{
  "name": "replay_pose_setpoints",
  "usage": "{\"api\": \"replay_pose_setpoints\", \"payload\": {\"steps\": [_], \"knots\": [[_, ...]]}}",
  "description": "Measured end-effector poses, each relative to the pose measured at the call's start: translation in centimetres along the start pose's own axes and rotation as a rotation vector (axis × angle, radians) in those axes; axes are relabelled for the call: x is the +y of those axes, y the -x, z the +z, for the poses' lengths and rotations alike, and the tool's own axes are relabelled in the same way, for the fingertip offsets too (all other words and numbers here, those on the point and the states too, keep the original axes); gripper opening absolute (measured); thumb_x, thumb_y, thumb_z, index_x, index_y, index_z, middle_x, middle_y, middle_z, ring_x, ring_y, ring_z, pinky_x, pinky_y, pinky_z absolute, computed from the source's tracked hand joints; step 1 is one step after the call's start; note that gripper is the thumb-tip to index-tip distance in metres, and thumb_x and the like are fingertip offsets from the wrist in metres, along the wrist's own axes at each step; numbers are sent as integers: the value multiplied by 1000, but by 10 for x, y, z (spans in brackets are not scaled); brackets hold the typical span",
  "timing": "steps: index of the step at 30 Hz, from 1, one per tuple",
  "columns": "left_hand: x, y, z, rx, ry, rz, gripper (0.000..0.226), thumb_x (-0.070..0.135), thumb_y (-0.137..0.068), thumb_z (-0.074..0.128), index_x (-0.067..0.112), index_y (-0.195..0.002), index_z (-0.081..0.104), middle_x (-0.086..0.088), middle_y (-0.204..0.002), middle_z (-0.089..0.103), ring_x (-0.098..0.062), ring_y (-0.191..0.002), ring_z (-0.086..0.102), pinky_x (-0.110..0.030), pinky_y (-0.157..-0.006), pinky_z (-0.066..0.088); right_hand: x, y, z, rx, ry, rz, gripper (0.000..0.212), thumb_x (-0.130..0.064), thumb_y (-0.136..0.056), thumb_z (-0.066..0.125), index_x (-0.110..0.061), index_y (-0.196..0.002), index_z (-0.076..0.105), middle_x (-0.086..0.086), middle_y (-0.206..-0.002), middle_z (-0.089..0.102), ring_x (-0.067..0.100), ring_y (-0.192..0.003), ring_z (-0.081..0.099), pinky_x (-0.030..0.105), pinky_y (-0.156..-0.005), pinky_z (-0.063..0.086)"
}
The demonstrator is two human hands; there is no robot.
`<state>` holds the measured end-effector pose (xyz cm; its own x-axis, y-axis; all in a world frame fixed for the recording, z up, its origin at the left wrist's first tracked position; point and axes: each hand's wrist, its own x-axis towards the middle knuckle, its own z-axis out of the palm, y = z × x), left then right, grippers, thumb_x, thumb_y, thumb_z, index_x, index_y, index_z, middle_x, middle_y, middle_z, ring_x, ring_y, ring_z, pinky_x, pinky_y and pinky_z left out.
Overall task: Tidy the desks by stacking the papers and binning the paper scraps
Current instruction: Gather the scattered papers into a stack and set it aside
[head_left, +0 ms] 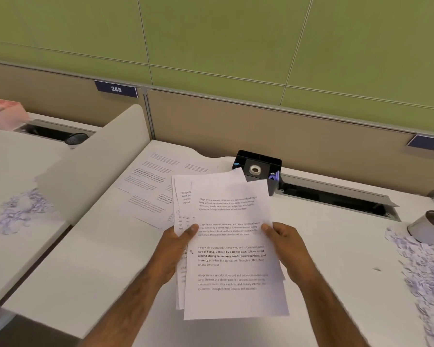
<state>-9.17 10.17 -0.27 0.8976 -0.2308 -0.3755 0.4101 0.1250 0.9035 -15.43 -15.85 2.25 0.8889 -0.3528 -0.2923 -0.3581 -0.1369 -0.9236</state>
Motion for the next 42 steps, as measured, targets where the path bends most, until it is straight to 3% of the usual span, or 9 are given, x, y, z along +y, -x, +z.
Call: {"api": "replay_pose_setpoints", "payload": {"steps": [5, 13, 18, 22, 27, 30, 34, 38, 42], "knots": [[-2, 6, -4, -3, -48, -20, 26, 25, -100, 62, 13, -123, 70, -10, -113, 77, -31, -102, 75, -53, -96, 56, -9, 0, 0, 159, 53, -19, 41, -40, -106, 45, -8, -96, 69, 1, -88, 77, 25, -81, 74, 35, -71, 59], [-4, 13, 1, -114, -46, 11, 39, 23, -91, 71, 9, -127, 67, -11, -117, 75, -32, -107, 73, -53, -99, 55, -11, -3, 17, 139, -51, 9, 20, -34, -100, 57, -22, -116, 60, 2, -105, 74, 23, -92, 73, 44, -85, 60], [-3, 10, 1, -108, -127, 89, 49, 32, -84, 81, 16, -128, 67, -4, -119, 76, -27, -108, 73, -54, -100, 54, -7, 3, 2, -180, -238, 108, 32, 0, -90, 61, -12, -119, 64, 7, -111, 76, 31, -99, 74, 45, -84, 61], [-1, 2, 8, -106, -255, 97, 36, 24, -85, 77, 20, -120, 70, -1, -117, 76, -22, -107, 73, -48, -101, 54, -5, 10, 6, 5, -189, 1, 43, 12, -84, 46, -12, -111, 69, 5, -104, 77, 27, -95, 75, 42, -78, 63], [-8, -1, 20, 31, -328, 116, 16, 10, -98, 63, 21, -108, 68, 4, -100, 74, -16, -92, 70, -23, -70, 54, 14, 20, 19, 107, -196, -102, 40, 11, -89, 49, -21, -98, 71, 0, -96, 77, 22, -91, 73, 33, -74, 61], [-19, -1, 20, 15, -318, 114, 17, 13, -97, 65, 24, -109, 69, 2, -103, 74, -24, -102, 68, -29, -78, 55, 29, 26, 22, 125, -183, -107, 46, 13, -84, 47, -24, -97, 71, -3, -95, 77, 15, -89, 71, 27, -75, 59], [-29, 7, 23, 20, -222, 145, 29, 34, -84, 80, 33, -111, 69, 5, -104, 75, -18, -99, 68, -30, -78, 57, 45, 30, 21, 92, -143, -92, 57, 9, -78, 50, -26, -120, 64, -6, -111, 73, 15, -107, 68, 38, -92, 59], [-35, 7, 23, 42, -245, 142, 17, 27, -92, 74, 31, -108, 72, 3, -104, 77, -21, -102, 70, -33, -82, 59, 51, 34, 22, 91, -81, -115, 55, -9, -76, 47, -28, -124, 64, -6, -115, 73, 14, -110, 67, 44, -97, 57], [-31, 8, 24, 28, -288, 141, 13, 28, -94, 72, 32, -107, 72, 5, -103, 77, -23, -102, 71, -43, -92, 58, 47, 32, 25, 126, -57, -164, 51, 0, -88, 46, -32, -124, 64, -8, -115, 72, 15, -110, 67, 45, -94, 58]]}}
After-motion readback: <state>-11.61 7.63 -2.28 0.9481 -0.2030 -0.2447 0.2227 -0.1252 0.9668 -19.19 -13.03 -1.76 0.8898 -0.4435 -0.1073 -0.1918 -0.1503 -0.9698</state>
